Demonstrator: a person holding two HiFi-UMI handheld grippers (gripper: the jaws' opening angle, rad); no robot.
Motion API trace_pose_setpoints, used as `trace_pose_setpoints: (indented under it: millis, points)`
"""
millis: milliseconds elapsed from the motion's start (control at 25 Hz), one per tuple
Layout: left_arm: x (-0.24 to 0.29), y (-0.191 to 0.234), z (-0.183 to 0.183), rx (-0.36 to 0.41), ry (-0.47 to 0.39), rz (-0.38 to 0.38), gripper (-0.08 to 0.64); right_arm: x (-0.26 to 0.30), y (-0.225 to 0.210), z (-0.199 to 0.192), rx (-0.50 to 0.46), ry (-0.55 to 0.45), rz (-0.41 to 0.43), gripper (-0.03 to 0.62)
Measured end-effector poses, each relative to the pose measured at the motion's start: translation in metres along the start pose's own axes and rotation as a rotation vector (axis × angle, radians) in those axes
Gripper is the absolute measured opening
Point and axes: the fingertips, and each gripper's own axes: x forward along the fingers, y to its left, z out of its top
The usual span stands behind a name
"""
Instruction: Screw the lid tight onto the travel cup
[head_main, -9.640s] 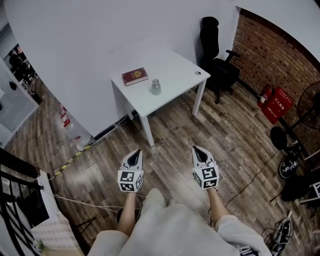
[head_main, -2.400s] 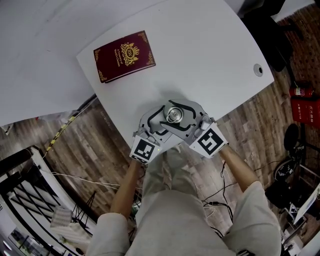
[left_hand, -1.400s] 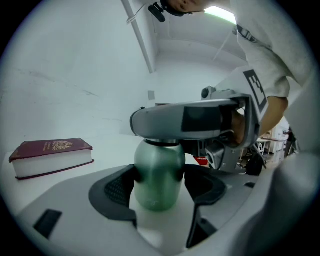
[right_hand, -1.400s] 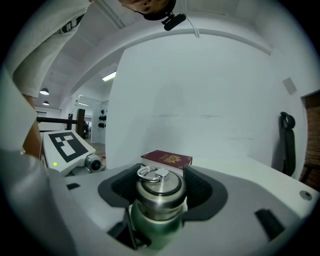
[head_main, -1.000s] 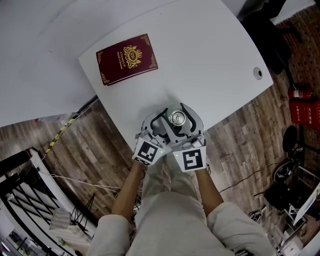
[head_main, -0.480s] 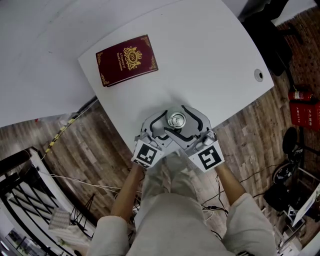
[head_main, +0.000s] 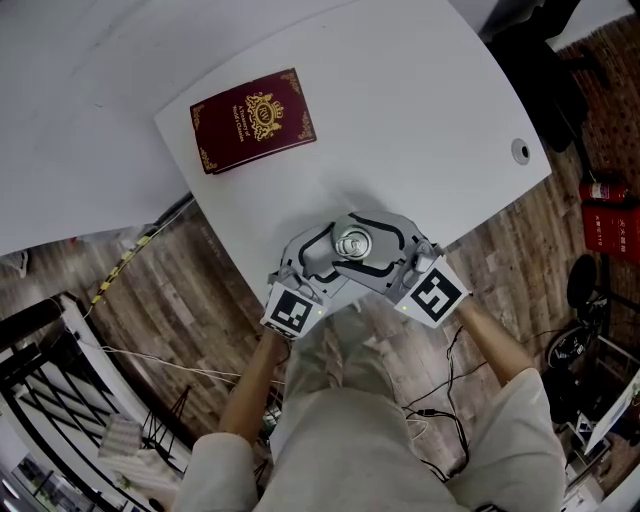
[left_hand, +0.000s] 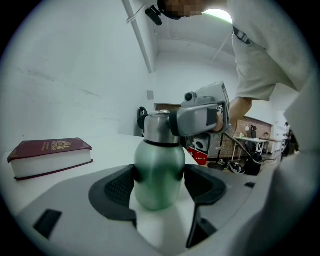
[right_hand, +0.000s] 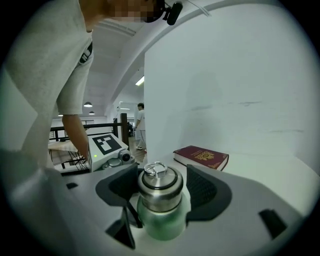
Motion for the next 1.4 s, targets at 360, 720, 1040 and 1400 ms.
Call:
trace_pose_setpoints:
  millis: [360, 720, 1040, 1400]
  points:
    - [0.0, 0.001, -0.001, 0.002, 0.002, -0.007, 0.313, 0.005, 0.002, -0.001, -0.018, 0.012, 0.03, 0.261]
    - [0.0, 0.001, -0.001, 0.003, 0.003, -0.009, 0.313, 0.004, -0.005, -0.001, 0.028, -0.036, -0.176, 0.259]
    - [0.0, 0.002, -0.001, 0.004, 0.004, -0.005, 0.313, 0.001, -0.016, 0.01, 0.099, -0.156, -0.414, 0.259]
    - [0.0, 0.001, -0.002, 0.004, 0.004, -0.006, 0.313, -0.004, -0.022, 0.008, 0.141, -0.169, -0.629, 0.259]
